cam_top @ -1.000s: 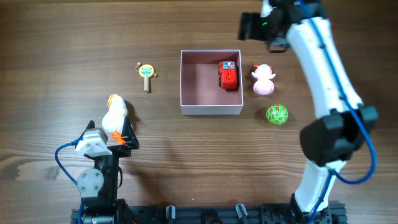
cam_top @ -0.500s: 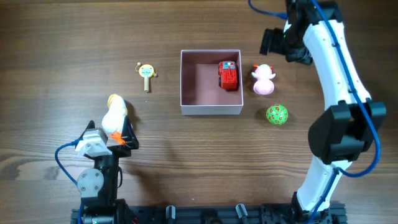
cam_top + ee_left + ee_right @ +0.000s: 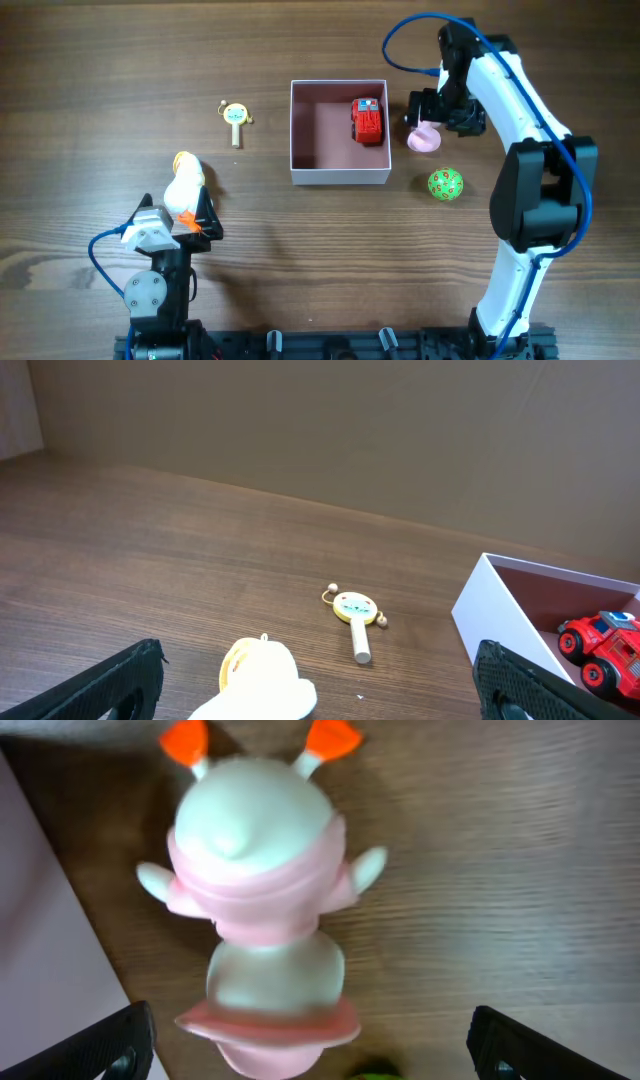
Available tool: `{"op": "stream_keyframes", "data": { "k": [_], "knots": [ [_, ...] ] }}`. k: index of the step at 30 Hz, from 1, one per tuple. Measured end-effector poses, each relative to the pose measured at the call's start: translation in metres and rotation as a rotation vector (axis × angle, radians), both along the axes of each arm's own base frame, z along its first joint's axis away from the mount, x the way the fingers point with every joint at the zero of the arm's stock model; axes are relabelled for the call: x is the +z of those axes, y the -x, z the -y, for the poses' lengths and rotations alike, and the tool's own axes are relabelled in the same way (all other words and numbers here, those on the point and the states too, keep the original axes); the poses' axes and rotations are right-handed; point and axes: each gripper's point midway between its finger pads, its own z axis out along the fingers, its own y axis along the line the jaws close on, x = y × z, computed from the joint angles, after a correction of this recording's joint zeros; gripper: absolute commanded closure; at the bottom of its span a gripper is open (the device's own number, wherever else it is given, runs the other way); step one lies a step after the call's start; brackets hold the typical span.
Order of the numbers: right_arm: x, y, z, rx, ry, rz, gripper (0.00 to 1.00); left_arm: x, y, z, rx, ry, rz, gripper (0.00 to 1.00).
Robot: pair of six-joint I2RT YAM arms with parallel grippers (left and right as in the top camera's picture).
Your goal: Pack container
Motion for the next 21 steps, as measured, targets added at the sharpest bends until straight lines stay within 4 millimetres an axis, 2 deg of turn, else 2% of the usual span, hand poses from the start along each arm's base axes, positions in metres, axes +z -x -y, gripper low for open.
{"op": "stream_keyframes", "data": {
  "k": [6,21],
  "knots": [
    [-0.013,0.009,-0.002,0.021,-0.014,-0.026,0.01,0.0,0.0,0.0,0.0,0.0,0.0,0.0],
    [-0.012,-0.002,-0.013,0.029,-0.078,0.019,0.01,0.0,0.0,0.0,0.0,0.0,0.0,0.0]
  ]
}}
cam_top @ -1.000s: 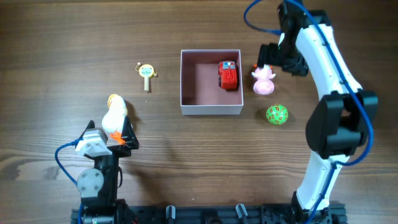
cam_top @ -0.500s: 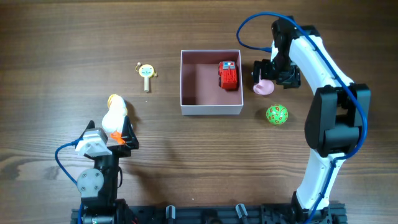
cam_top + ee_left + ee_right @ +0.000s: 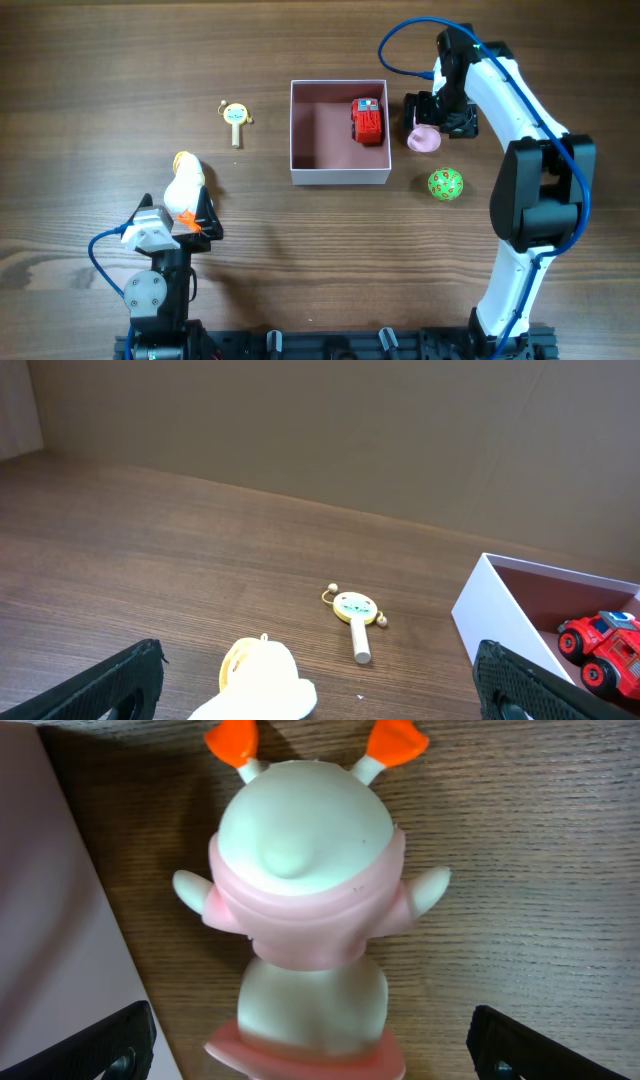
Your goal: Pack container
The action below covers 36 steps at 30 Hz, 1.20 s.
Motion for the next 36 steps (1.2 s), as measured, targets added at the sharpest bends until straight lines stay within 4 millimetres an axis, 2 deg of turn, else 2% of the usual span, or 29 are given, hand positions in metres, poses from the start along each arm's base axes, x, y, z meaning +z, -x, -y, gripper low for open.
{"op": "stream_keyframes", "data": {
  "k": [13,36],
  "knots": [
    [0.001,-0.01,-0.003,0.019,-0.014,0.043,0.01,0.0,0.0,0.0,0.0,0.0,0.0,0.0],
    [0.001,-0.013,-0.003,0.026,-0.014,0.055,0.01,0.0,0.0,0.0,0.0,0.0,0.0,0.0]
  ]
}}
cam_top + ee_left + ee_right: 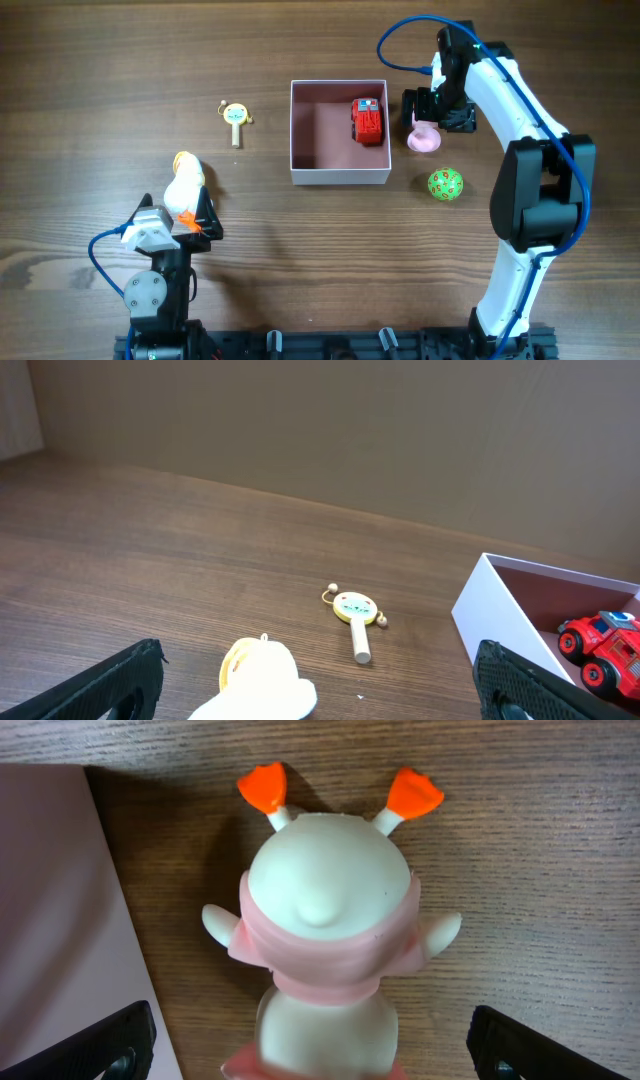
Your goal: Pack container
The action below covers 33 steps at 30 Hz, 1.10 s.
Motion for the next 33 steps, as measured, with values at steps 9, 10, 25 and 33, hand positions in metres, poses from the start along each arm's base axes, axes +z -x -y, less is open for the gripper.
{"op": "stream_keyframes", "data": {
  "k": [9,10,25,33],
  "knots": [
    [0.0,-0.0001,0.0,-0.001,0.0,0.0,0.01,0.0,0.0,0.0,0.0,0.0,0.0,0.0],
    [0.0,-0.0002,0.0,0.0,0.0,0.001,0.0,0.0,0.0,0.0,0.0,0.0,0.0,0.0],
    [0.0003,-0.0049,0.0018,-0.002,0.011,0.02,0.01,0.0,0.0,0.0,0.0,0.0,0.0,0.0],
    [-0.0007,-0.0039,0.003,-0.003,0.018,0.015,0.01,0.0,0.0,0.0,0.0,0.0,0.0,0.0]
  ]
}}
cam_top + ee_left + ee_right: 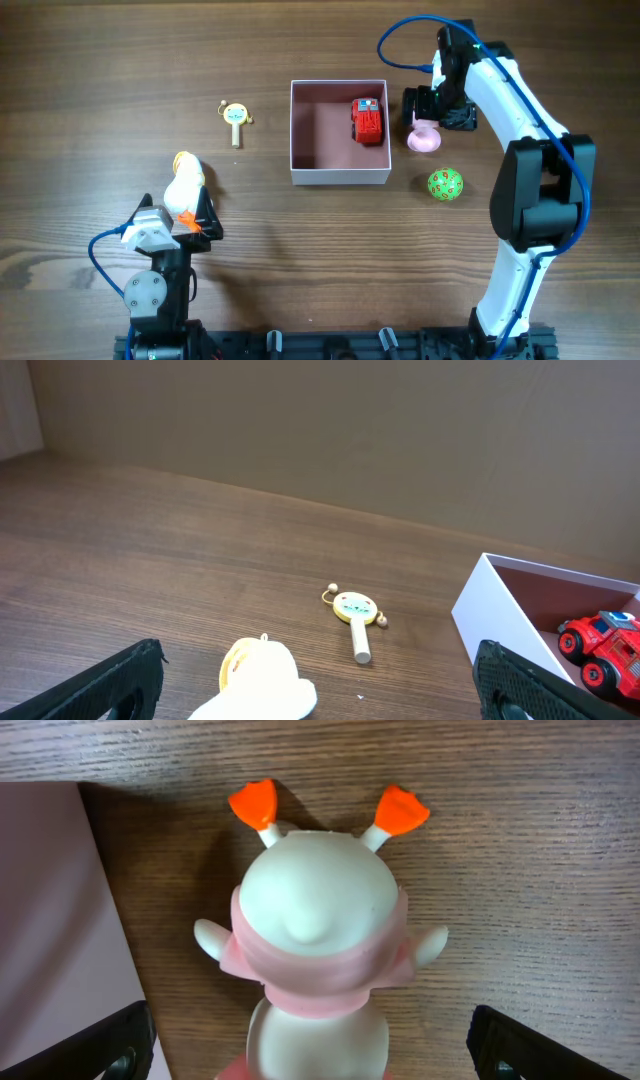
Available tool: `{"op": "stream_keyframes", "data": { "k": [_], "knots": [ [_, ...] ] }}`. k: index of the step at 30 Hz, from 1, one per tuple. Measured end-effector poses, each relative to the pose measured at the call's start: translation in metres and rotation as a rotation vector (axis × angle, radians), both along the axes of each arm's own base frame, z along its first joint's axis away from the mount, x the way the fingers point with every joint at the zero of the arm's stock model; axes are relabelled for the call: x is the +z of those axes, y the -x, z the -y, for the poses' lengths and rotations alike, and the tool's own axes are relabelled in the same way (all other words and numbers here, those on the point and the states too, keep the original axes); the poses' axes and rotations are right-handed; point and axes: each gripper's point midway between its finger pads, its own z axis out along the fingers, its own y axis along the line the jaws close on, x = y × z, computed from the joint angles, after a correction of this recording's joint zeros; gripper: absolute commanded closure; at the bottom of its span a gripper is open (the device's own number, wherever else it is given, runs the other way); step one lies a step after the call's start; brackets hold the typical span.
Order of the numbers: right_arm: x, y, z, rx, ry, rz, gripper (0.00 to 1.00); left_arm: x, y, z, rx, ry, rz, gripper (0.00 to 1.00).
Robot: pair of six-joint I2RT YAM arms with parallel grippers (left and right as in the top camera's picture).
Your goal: Pack container
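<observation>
A white box [338, 171] stands mid-table with a red toy truck [368, 121] inside. Just right of it lies a pink and white figure [423, 138] with orange feelers [317, 930]. My right gripper [436, 108] hangs over the figure, open, one finger [112, 1045] on each side and nothing gripped. A white and yellow duck [184, 184] lies at my left gripper [178, 218], which is open around its near end [262, 682]. Also on the table are a yellow rattle [235, 116] and a green ball [445, 184].
The box's white wall [497, 618] rises at the right of the left wrist view, the truck [604, 646] behind it. The box's pink inner side [45, 920] runs along the left of the right wrist view, close to the figure. The ball lies near the right arm.
In the right wrist view the pink figure sits slightly lower and more to the left, so my right gripper has shifted a little. It is still open. The left arm is unchanged.
My right gripper was open and close over the pink figure, whose feelers touched the top of the wrist view. At each later moment the figure looked smaller and lower in that view. The figure lies where it was beside the box. The left arm never moved.
</observation>
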Motion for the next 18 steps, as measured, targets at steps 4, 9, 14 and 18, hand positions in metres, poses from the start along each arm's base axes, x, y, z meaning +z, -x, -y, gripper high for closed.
{"op": "stream_keyframes", "data": {
  "k": [4,9,14,18],
  "knots": [
    [-0.0039,0.0004,0.0,0.001,0.001,-0.008,0.01,0.0,0.0,0.0,0.0,0.0,0.0,0.0],
    [-0.0079,0.0009,0.0023,-0.001,0.015,-0.016,0.01,0.0,0.0,0.0,0.0,0.0,0.0,0.0],
    [-0.0081,0.0006,0.0053,-0.002,0.032,-0.014,0.01,0.0,0.0,0.0,0.0,0.0,0.0,0.0],
    [-0.0081,0.0005,0.0059,-0.003,0.035,-0.014,0.01,0.0,0.0,0.0,0.0,0.0,0.0,0.0]
  ]
}}
